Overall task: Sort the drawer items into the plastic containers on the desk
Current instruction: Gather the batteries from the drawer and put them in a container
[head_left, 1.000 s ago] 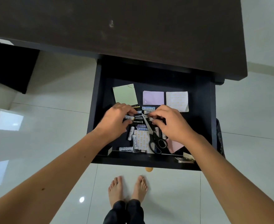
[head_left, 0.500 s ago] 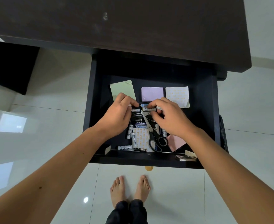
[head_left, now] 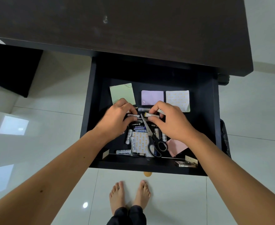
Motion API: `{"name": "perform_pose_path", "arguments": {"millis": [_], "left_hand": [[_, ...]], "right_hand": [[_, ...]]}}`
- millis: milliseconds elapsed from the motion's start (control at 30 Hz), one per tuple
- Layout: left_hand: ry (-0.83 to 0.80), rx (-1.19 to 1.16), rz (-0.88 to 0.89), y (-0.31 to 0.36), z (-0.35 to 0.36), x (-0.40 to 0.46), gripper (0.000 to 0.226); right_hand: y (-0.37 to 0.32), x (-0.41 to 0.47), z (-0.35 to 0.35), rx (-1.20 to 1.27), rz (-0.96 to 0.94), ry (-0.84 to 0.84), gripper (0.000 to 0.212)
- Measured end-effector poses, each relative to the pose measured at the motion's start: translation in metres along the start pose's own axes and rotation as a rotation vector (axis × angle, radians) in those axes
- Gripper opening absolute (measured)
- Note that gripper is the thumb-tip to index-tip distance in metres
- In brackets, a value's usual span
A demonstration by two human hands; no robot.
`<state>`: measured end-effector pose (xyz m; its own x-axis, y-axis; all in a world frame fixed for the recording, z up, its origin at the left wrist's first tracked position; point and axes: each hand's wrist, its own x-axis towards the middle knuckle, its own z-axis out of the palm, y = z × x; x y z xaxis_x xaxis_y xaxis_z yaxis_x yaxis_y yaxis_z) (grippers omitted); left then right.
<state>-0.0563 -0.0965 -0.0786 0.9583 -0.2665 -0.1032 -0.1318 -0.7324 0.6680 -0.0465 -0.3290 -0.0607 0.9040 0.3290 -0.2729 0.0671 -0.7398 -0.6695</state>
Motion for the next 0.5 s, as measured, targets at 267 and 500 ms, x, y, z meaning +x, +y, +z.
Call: {"name": "perform_pose_path", "arguments": {"millis": [267, 500], "left_hand": [[0.033, -0.194, -0.099, 0.010, -0.010, -0.005, 0.021], [0.020, -0.221, -0.143, 0.010, -0.009, -0.005, 0.018]], "right_hand": [[-0.004, -0.004, -0.011, 0.267, 0.017, -0.066, 0.032], [-0.006, 0.004, -0.005, 0.194, 0.019, 0.058, 0.010]]}}
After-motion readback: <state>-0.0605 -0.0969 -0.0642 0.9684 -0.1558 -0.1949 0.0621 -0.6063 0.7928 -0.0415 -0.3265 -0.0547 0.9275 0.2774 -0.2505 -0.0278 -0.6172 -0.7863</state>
